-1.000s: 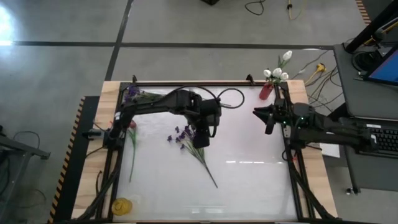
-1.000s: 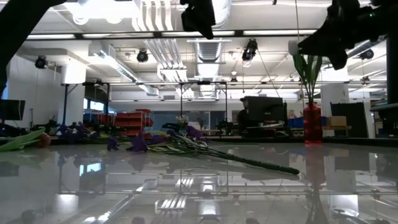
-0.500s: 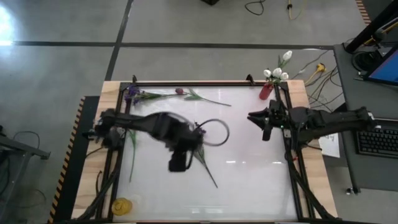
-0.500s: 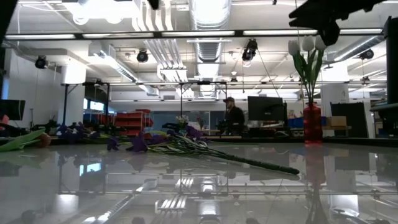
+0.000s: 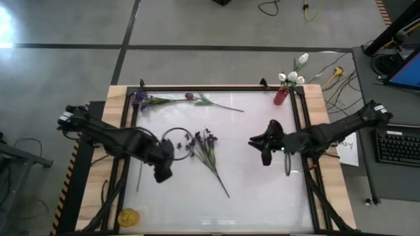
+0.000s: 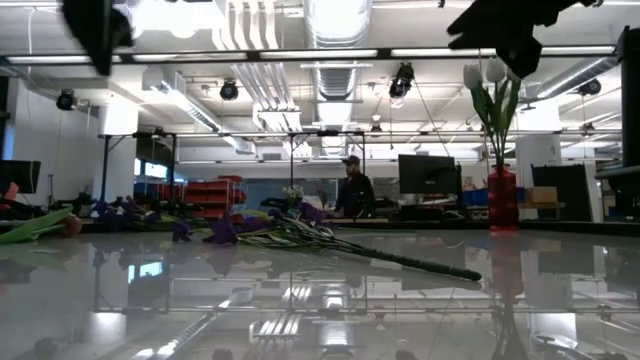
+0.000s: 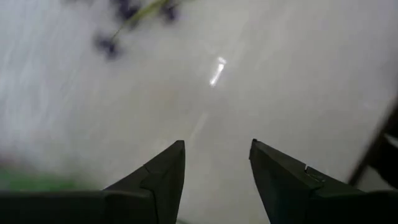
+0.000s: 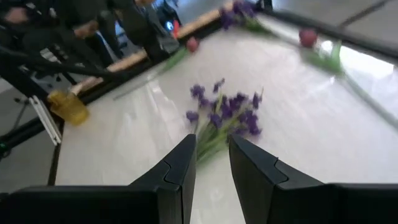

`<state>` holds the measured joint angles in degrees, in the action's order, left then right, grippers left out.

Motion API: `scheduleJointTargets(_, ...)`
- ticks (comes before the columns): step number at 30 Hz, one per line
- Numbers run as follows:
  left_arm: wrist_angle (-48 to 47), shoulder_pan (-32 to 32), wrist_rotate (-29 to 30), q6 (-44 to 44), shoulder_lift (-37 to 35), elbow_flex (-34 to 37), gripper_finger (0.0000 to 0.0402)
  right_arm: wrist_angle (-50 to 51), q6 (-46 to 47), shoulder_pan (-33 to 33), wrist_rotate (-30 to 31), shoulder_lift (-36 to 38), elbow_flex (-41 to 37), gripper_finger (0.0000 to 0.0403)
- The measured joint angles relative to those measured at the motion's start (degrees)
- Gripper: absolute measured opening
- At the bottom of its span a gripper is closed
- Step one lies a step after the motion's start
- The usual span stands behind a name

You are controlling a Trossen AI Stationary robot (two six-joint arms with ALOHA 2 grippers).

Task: Sort flowers into vase by color
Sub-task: Put the middle red tulip into the yellow flower vase

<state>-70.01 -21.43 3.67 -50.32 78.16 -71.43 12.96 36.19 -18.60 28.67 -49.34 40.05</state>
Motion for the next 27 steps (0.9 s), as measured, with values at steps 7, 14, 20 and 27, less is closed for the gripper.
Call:
scheduleJointTargets(7, -1.16, 0.11, 2.85, -25.94, -9.73, 19.27, 0.0162, -4.45, 3.31, -0.68, 0.02, -7.83, 0.0, 0.0089)
scheduleJointTargets(14, 0.42, 0.24, 5.18, -41.56, -10.73, 30.56, 0.014, -11.64, 3.55, -0.64, 0.01, -13.49, 0.0, 0.0089)
scheduleJointTargets(20, -2.9, 0.83, 12.71, -49.13, -5.13, 28.08, 0.0116, -15.26, 5.44, -0.66, -0.14, -15.89, -0.02, 0.0089)
scheduleJointTargets(27, -2.94, 0.59, 11.63, -51.33, 3.46, 28.37, 0.008, -15.36, 6.91, -0.93, -0.21, -16.0, 0.0, 0.0089)
